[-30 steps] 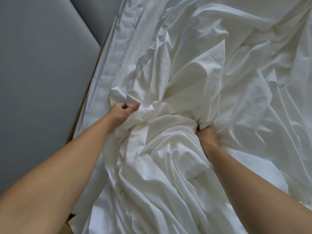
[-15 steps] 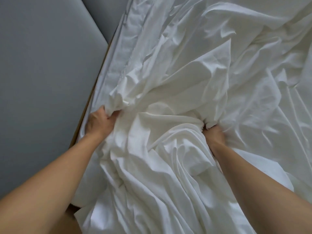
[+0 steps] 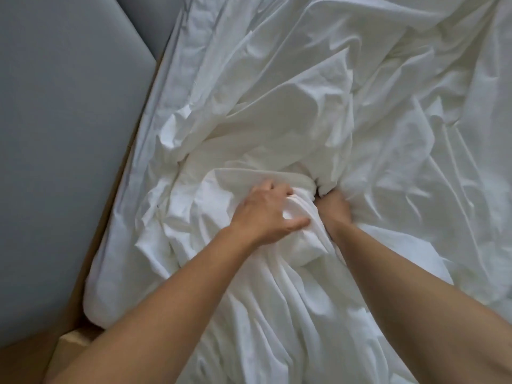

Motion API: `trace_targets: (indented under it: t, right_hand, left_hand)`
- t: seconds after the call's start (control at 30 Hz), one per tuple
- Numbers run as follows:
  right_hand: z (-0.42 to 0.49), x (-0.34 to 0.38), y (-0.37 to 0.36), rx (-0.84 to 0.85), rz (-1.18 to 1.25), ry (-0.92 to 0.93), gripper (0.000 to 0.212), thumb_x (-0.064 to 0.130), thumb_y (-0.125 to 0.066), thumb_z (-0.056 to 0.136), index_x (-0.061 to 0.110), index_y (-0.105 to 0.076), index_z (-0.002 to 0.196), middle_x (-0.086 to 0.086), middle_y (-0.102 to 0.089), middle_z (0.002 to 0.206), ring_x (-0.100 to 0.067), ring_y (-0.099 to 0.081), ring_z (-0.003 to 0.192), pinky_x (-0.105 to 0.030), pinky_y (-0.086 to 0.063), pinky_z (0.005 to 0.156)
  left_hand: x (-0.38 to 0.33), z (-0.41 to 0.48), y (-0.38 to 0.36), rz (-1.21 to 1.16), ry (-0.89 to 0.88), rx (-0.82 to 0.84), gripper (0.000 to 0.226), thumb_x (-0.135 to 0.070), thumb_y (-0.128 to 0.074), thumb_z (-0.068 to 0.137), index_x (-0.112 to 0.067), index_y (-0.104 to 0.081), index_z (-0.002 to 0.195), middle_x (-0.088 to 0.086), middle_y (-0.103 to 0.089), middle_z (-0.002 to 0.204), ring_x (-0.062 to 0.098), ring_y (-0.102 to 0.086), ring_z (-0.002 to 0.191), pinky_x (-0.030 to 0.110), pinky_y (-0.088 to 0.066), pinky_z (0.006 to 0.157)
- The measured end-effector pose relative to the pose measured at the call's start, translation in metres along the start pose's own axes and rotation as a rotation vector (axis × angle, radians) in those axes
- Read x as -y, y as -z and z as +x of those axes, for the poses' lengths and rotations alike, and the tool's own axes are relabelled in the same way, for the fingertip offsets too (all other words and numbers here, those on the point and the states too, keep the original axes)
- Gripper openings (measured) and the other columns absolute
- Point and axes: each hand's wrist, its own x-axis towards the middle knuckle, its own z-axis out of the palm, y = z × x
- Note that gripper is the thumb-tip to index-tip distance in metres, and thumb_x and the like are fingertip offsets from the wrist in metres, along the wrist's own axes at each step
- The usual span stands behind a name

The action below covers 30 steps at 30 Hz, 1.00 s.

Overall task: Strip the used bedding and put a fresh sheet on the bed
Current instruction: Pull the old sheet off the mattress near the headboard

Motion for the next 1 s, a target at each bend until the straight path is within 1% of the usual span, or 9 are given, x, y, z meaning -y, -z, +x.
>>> trace_targets:
  t: [0.1,0.23,0.43,0.5,0.63,0.7,0.9,0.97,1.0]
  right_hand:
    - [-0.012,-0.015,0.013,-0.103,0.043,0.08,0.031,0.045,-0.051,0.092,0.02,-0.066,0.102,-0.01,-0.069,0.098,-0.038,-0.063,0.094,-0.034,-0.039,0.073]
    - [-0.027,-0.042,0.037,-0.248,0.106,0.15,0.06,0.073,-0.041,0.091,0.018,-0.066,0.087,-0.012,-0.068,0.089,-0.036,-0.063,0.086,-0.04,-0.046,0.073]
    - [-0.033,-0.103,0.099,-0.361,0.004,0.195,0.058,0.057,-0.037,0.101,0.007,-0.067,0.099,-0.027,-0.067,0.102,-0.045,-0.061,0.095,-0.042,-0.041,0.074]
    - [-0.035,-0.129,0.122,-0.372,-0.031,0.214,0.056,0.055,-0.039,0.102,0.007,-0.067,0.099,-0.027,-0.068,0.1,-0.046,-0.062,0.094,-0.041,-0.039,0.072]
    - [-0.028,-0.191,0.181,-0.397,-0.087,0.077,0.053,0.053,-0.04,0.102,0.008,-0.067,0.109,-0.029,-0.066,0.11,-0.046,-0.061,0.103,-0.044,-0.046,0.084]
    - [-0.027,-0.214,0.203,-0.443,-0.024,0.052,0.049,0.047,-0.046,0.102,0.003,-0.066,0.107,-0.03,-0.065,0.109,-0.046,-0.061,0.102,-0.043,-0.044,0.084]
    - [-0.101,-0.233,0.175,-0.975,0.278,0.32,0.037,0.034,-0.072,0.089,0.0,-0.058,0.096,-0.02,-0.055,0.097,-0.032,-0.05,0.096,-0.037,-0.039,0.091]
    - [-0.139,-0.244,0.146,-0.86,0.501,0.067,0.035,0.034,-0.073,0.086,0.006,-0.054,0.097,-0.013,-0.056,0.097,-0.03,-0.053,0.096,-0.028,-0.039,0.086]
    - [-0.154,-0.247,0.134,-0.658,0.655,-0.148,0.033,0.032,-0.074,0.086,0.008,-0.054,0.097,-0.01,-0.059,0.096,-0.03,-0.057,0.094,-0.028,-0.042,0.084]
  left_hand:
    - [-0.027,0.012,-0.027,0.232,0.059,0.101,0.053,-0.053,-0.072,0.083,-0.022,-0.053,0.122,0.007,-0.056,0.127,0.031,-0.055,0.116,0.039,-0.045,0.089]
    - [-0.027,-0.01,-0.038,0.242,-0.122,-0.205,0.027,-0.03,-0.073,0.084,-0.011,-0.061,0.098,0.012,-0.062,0.099,0.036,-0.06,0.091,0.038,-0.044,0.072]
    - [-0.058,-0.054,-0.056,0.381,-0.355,-0.577,0.013,0.002,-0.074,0.072,-0.001,-0.063,0.078,0.017,-0.058,0.077,0.037,-0.054,0.068,0.043,-0.047,0.061]
    - [-0.079,-0.065,-0.07,0.363,-0.391,-0.498,0.01,0.002,-0.07,0.074,-0.002,-0.063,0.08,0.016,-0.057,0.078,0.037,-0.054,0.069,0.043,-0.047,0.062]
    - [-0.139,-0.076,-0.132,0.231,-0.235,0.054,0.009,-0.019,-0.06,0.093,-0.013,-0.064,0.098,0.01,-0.061,0.099,0.037,-0.061,0.093,0.039,-0.047,0.072]
    - [-0.171,-0.073,-0.165,0.208,-0.218,0.115,0.013,-0.024,-0.056,0.096,-0.015,-0.064,0.103,0.008,-0.061,0.105,0.034,-0.06,0.099,0.039,-0.047,0.076]
    - [-0.205,-0.061,-0.16,0.151,-0.005,-0.649,0.023,-0.018,-0.067,0.087,-0.012,-0.068,0.109,0.016,-0.061,0.104,0.037,-0.059,0.095,0.044,-0.047,0.085]
    - [-0.204,-0.088,-0.157,0.159,-0.158,-0.722,0.015,-0.024,-0.067,0.084,-0.014,-0.064,0.095,0.003,-0.056,0.083,0.028,-0.057,0.076,0.038,-0.048,0.073]
    - [-0.202,-0.11,-0.163,0.16,-0.204,-0.63,0.015,-0.03,-0.066,0.085,-0.016,-0.061,0.087,-0.005,-0.051,0.073,0.024,-0.056,0.066,0.035,-0.048,0.064]
